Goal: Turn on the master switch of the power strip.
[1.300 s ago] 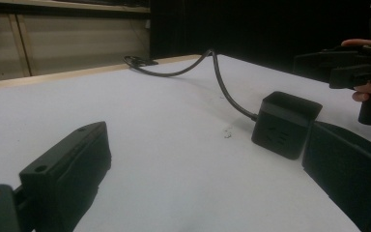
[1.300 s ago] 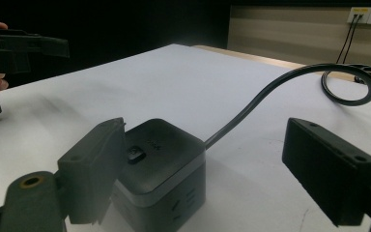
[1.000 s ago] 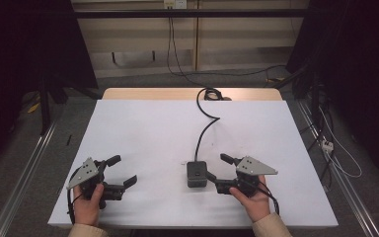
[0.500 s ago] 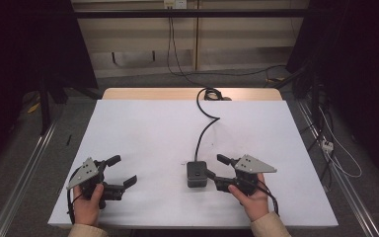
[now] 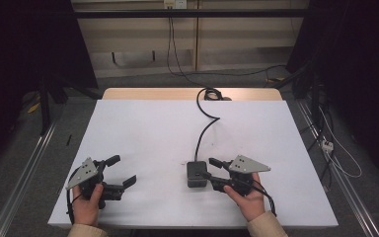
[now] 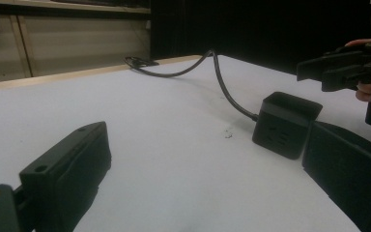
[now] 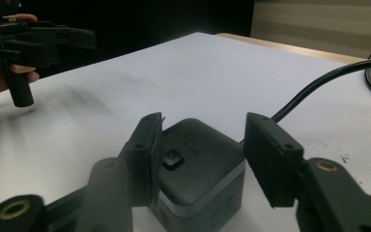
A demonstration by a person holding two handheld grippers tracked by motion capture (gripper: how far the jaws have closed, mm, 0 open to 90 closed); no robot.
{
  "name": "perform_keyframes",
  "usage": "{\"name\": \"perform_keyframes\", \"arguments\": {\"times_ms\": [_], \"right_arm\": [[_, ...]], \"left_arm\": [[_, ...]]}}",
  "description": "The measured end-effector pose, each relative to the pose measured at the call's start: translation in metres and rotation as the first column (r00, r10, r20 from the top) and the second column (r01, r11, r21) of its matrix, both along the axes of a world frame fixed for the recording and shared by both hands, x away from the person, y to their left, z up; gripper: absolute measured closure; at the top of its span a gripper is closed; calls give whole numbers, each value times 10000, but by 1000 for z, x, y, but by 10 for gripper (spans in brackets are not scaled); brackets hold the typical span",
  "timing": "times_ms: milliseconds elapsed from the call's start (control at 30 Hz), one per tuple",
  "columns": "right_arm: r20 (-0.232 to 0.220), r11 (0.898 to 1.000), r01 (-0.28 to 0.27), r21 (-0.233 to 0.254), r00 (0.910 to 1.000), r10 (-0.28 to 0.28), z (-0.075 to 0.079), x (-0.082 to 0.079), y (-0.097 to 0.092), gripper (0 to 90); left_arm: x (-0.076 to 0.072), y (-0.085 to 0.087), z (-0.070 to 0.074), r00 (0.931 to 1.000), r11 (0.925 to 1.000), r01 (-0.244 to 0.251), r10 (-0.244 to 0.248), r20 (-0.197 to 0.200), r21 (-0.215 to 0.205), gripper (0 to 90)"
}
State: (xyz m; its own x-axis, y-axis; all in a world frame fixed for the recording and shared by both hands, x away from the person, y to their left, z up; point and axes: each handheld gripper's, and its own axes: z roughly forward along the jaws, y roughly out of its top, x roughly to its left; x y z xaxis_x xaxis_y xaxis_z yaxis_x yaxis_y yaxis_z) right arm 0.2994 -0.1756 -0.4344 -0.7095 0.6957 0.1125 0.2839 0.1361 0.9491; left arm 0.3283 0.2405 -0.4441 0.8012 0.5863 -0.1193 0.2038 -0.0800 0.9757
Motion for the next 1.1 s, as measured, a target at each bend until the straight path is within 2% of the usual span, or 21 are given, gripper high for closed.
{"name": "perform_keyframes", "arguments": {"times_ms": [367, 1100], "right_arm": [[52, 9996, -230, -181, 9997, 231, -1, 0, 2, 669], [-192, 9983, -576, -130, 9982, 573, 0, 0, 4, 799]], "left_arm": [[0, 0, 0, 10000, 10000, -7, 8, -39, 18, 29], [0, 0, 0, 10000, 10000, -10, 10, -52, 1, 29]]}}
